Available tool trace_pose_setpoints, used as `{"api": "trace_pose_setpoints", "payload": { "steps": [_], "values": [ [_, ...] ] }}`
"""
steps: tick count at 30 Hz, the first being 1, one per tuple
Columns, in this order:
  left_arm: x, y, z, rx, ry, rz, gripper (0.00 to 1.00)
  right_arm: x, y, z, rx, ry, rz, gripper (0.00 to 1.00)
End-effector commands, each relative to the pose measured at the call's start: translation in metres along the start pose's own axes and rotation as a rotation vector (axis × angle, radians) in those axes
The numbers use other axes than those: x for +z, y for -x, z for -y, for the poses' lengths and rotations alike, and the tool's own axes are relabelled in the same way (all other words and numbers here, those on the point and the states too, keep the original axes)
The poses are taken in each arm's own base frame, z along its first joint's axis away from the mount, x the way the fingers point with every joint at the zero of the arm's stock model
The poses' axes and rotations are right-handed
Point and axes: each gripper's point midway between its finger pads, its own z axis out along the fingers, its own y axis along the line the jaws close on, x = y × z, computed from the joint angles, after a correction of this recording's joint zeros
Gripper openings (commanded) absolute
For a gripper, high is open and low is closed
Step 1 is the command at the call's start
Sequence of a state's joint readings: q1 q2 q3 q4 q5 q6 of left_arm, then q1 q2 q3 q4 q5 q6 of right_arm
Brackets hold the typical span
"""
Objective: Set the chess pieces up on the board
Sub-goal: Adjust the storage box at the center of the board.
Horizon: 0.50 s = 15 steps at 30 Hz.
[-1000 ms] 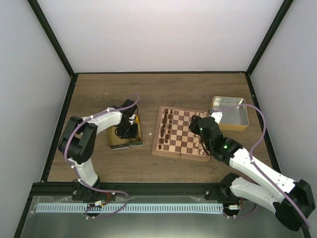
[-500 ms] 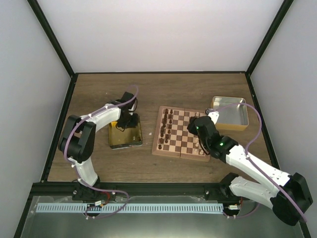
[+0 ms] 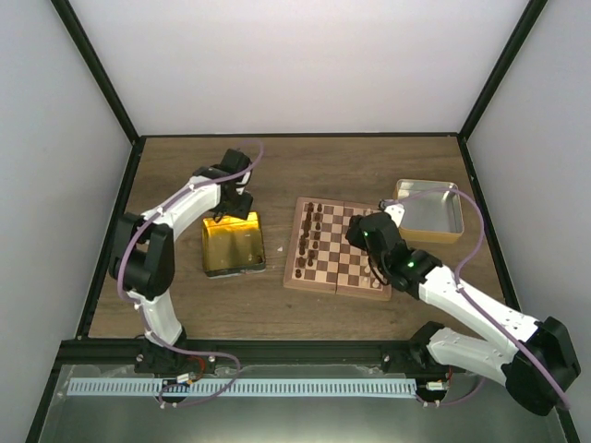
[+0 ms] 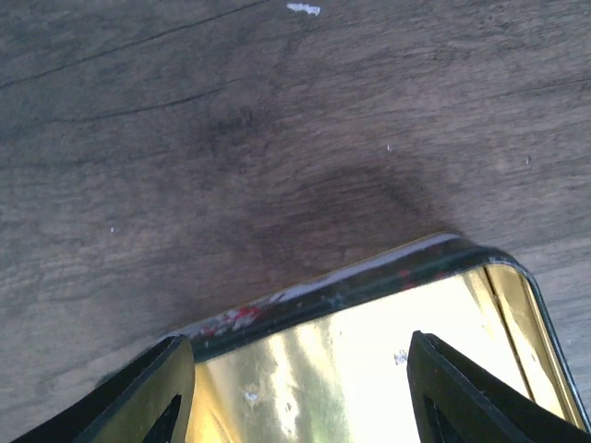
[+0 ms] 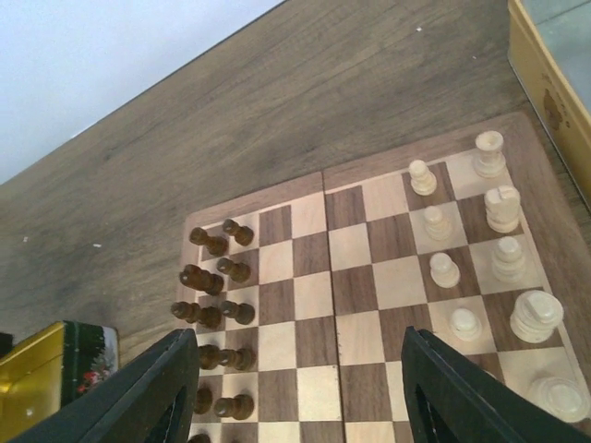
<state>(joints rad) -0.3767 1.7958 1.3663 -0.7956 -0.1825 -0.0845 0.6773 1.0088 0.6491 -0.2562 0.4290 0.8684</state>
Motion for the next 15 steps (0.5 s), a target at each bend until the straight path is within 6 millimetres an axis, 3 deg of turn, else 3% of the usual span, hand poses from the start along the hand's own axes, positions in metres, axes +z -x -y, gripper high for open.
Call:
{"api": "trace_pose_setpoints", "payload": {
  "steps": [1,6,9,15],
  "values": [
    [0.014,0.007,0.000,0.090,-0.016,-0.048,0.65,-0.011,0.025,-0.021,-0.003,0.051,0.037,0.62],
    [0.021,0.020,0.004,0.150,-0.071,-0.058,0.72,-0.019,0.031,-0.024,0.010,0.075,0.055,0.62],
    [0.029,0.017,0.003,0.164,-0.095,-0.106,0.72,-0.021,0.032,-0.027,0.013,0.084,0.047,0.62],
    [0.033,0.012,0.001,0.136,-0.148,-0.127,0.57,-0.022,0.033,-0.027,0.020,0.081,0.046,0.61]
  ]
}}
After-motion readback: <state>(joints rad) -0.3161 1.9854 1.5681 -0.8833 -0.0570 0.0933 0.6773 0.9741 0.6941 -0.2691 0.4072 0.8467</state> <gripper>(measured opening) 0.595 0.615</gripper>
